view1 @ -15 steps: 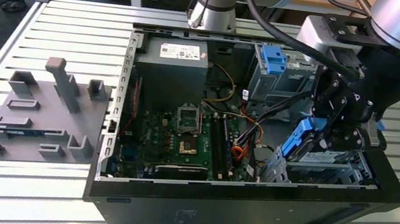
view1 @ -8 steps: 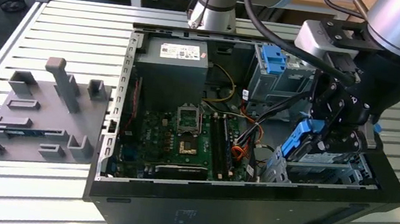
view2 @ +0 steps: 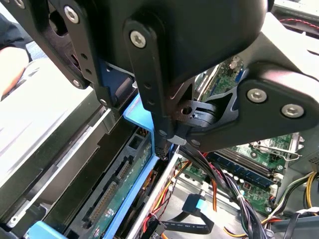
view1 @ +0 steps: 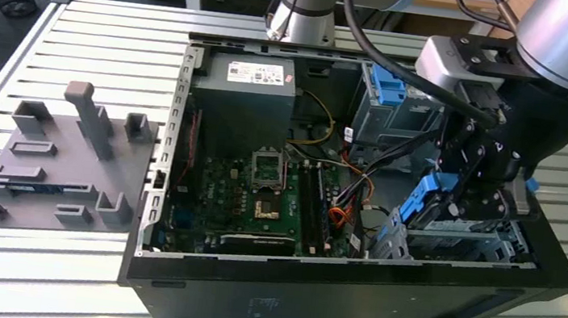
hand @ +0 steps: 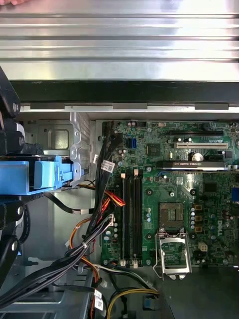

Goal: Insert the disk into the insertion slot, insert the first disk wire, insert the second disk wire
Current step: 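Insert the disk into the insertion slot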

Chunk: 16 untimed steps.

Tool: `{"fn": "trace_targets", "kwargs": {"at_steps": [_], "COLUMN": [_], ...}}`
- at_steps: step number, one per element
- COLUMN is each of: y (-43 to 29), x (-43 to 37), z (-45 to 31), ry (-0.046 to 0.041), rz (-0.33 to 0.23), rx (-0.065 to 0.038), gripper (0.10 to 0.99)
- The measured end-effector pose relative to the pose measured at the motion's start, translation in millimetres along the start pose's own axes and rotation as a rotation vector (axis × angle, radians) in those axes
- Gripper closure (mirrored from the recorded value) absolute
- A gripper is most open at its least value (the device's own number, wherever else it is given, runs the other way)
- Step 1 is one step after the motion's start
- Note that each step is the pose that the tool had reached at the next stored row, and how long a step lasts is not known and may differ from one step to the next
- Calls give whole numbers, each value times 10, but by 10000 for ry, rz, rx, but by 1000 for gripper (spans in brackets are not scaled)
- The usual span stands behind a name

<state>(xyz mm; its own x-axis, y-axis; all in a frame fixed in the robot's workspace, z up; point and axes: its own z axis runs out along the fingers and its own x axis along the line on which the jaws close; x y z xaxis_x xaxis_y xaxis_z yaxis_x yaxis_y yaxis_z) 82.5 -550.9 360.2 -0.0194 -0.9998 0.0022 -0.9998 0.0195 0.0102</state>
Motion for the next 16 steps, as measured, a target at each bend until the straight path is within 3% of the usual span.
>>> {"fn": "trace_targets", "kwargs": {"at_steps": [7, 9, 10, 16], "y": [0, 0, 0, 0], "x": [0, 0, 0, 0], "z": [34, 42, 45, 68], "ry": [4, 2, 4, 2], "rz": [0, 1, 1, 0], "rx": [-1, 0, 0, -1], "gripper": [718, 706, 643, 643]}}
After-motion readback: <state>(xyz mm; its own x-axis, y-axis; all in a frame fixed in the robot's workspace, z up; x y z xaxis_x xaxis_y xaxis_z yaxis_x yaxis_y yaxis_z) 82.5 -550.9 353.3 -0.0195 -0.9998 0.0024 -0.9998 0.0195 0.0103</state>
